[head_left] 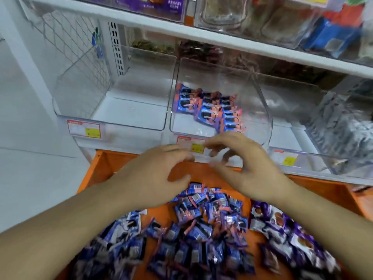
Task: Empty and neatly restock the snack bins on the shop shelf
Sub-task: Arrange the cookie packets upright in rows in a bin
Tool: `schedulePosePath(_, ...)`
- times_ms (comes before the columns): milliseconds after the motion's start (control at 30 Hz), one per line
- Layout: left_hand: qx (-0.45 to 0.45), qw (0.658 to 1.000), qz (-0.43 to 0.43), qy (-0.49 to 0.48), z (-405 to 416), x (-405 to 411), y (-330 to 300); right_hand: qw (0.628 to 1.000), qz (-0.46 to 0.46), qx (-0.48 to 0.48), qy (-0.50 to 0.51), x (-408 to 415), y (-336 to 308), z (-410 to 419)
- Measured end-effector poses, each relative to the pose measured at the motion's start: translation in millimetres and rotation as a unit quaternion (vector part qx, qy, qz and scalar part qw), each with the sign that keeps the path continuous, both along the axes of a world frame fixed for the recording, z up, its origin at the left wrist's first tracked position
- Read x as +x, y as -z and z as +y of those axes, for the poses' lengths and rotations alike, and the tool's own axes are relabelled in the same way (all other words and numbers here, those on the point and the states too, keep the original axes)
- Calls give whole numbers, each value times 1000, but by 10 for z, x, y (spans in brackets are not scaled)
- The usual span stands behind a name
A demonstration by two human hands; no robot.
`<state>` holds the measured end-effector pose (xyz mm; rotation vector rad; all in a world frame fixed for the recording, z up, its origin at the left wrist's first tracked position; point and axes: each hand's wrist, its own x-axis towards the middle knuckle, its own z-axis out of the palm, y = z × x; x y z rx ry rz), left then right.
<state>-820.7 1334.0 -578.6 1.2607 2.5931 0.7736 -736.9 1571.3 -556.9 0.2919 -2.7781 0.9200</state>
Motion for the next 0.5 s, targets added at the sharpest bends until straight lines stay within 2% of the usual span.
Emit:
schedulePosePath(100,-82,995,-43,27,60,85,518,990,-143,18,7,313,685,58)
schedulePosePath(233,-165,980,-114,12,99,39,1280,951,-282,122,28,292,1573,369)
schedulePosePath(300,-167,976,-142,1,172,-55,1629,944,-296,140,39,154,1870,477)
schedulePosePath(500,-177,970,-158,-41,455,-329,2738,946,-297,87,94,-197,2663,531)
